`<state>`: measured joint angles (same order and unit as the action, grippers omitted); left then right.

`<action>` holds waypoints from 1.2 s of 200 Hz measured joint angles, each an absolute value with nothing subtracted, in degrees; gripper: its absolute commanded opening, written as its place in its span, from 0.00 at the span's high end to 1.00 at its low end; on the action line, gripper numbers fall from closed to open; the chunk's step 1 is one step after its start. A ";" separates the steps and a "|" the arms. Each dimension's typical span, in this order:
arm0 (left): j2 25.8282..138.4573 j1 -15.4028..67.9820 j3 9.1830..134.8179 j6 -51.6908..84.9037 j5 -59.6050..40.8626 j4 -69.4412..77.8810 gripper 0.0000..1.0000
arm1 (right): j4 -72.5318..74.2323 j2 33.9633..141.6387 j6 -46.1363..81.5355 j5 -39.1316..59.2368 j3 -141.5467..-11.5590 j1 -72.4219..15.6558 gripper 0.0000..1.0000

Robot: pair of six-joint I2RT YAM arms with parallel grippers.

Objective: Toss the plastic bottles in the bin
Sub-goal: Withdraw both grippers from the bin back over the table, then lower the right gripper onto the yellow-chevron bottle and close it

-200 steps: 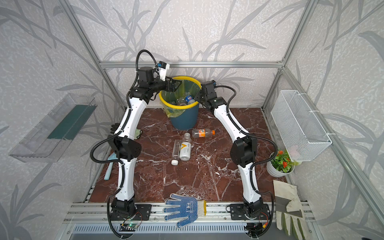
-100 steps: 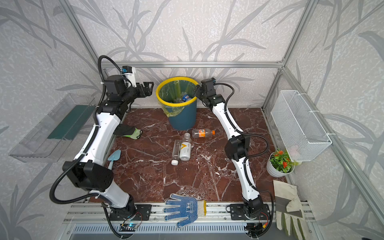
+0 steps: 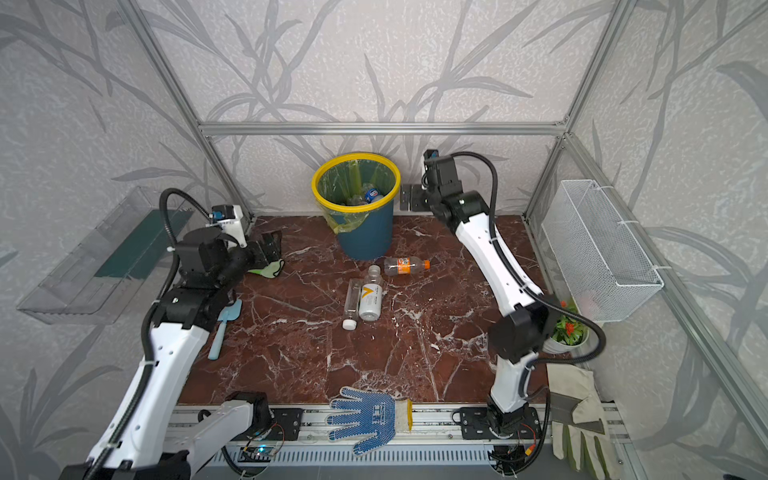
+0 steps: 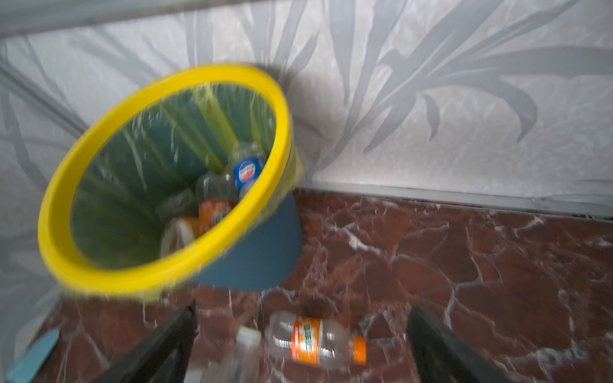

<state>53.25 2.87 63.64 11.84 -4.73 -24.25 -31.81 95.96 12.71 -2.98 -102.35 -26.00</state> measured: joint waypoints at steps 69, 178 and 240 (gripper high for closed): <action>51.20 3.27 45.45 17.93 -11.22 -21.34 0.13 | -11.66 77.10 21.10 -3.88 -59.24 -38.41 0.01; 53.01 4.67 44.95 20.12 -11.53 -21.47 0.14 | -18.92 110.21 42.92 -8.05 -76.23 -48.05 0.11; 56.29 4.67 44.99 20.12 -11.60 -21.43 0.14 | -19.16 116.97 45.45 -7.90 -79.02 -47.48 0.13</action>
